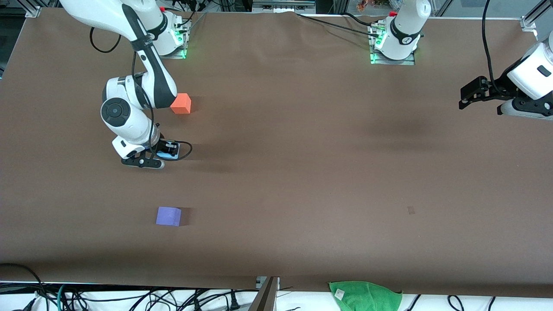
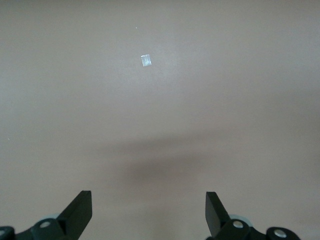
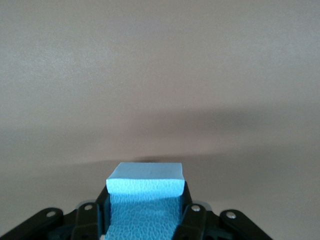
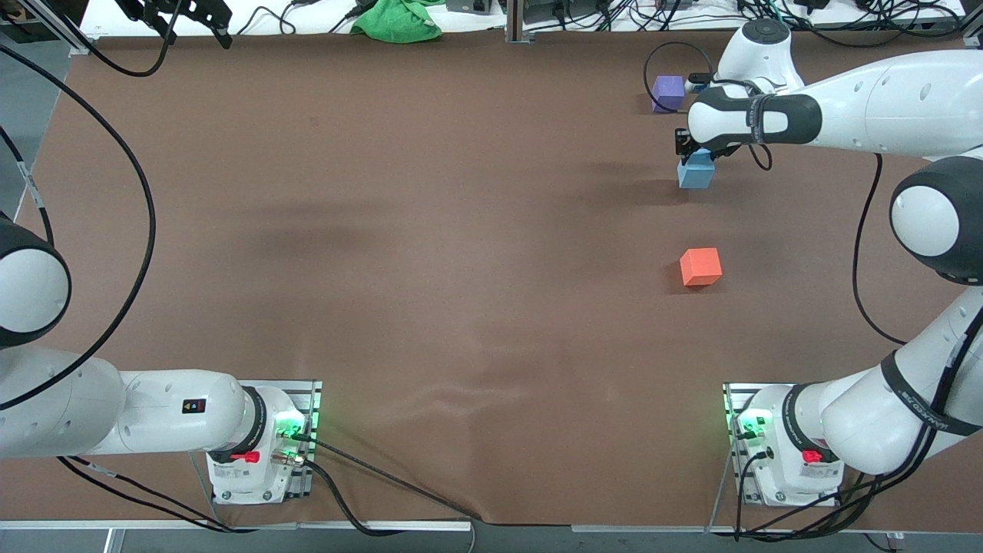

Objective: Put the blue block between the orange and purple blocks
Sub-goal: 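Lower the blue cube between the orange and purple cubes and release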

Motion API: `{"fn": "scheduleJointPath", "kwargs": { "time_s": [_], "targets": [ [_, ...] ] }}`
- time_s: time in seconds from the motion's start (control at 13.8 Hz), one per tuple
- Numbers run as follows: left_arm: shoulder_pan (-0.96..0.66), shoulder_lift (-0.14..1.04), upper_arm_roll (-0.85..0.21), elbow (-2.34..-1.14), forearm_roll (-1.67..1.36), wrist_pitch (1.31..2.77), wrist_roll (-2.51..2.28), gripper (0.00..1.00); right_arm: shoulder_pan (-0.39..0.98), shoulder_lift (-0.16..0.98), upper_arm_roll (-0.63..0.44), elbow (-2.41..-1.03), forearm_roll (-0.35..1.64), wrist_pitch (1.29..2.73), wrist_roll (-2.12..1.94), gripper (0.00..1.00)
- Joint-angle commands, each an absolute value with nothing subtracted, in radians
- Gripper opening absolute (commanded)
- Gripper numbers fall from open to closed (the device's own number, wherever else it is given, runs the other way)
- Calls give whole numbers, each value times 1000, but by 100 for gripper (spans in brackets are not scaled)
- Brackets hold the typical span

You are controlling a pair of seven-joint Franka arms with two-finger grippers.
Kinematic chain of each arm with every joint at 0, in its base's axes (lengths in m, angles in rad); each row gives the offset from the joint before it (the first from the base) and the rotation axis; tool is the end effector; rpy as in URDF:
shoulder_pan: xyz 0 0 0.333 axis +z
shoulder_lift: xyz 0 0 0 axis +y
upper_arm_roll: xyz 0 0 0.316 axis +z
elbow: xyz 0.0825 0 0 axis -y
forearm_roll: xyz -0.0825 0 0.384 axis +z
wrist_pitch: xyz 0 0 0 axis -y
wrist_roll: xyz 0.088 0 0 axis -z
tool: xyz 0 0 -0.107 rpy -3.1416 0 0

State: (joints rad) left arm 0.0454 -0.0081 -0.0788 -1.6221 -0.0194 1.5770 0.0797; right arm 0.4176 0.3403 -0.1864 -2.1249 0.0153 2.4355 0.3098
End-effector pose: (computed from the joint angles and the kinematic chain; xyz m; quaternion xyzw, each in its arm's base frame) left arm 0.5507 -0.0206 0.6053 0.9982 -0.0563 -0.0183 0.0098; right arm 0.5578 0.1322 0.2493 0.9988 -0.0403 -0.0044 0.0283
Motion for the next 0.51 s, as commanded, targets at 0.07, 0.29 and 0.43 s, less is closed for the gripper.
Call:
{"fn": "scheduleJointPath", "kwargs": {
  "time_s": [0.07,0.29,0.43],
  "targets": [
    [46,-2,-81,-1595,-2,1552,84,100,420,348,-184,-2158,32,2519,256,30],
    [46,-2,-81,-1595,-2,1551,84,100,420,368,-183,-2175,32,2572,249,30],
    [46,-2,-81,-1595,-2,1551,84,100,420,377,-181,-2189,32,2617,245,30]
  ]
}}
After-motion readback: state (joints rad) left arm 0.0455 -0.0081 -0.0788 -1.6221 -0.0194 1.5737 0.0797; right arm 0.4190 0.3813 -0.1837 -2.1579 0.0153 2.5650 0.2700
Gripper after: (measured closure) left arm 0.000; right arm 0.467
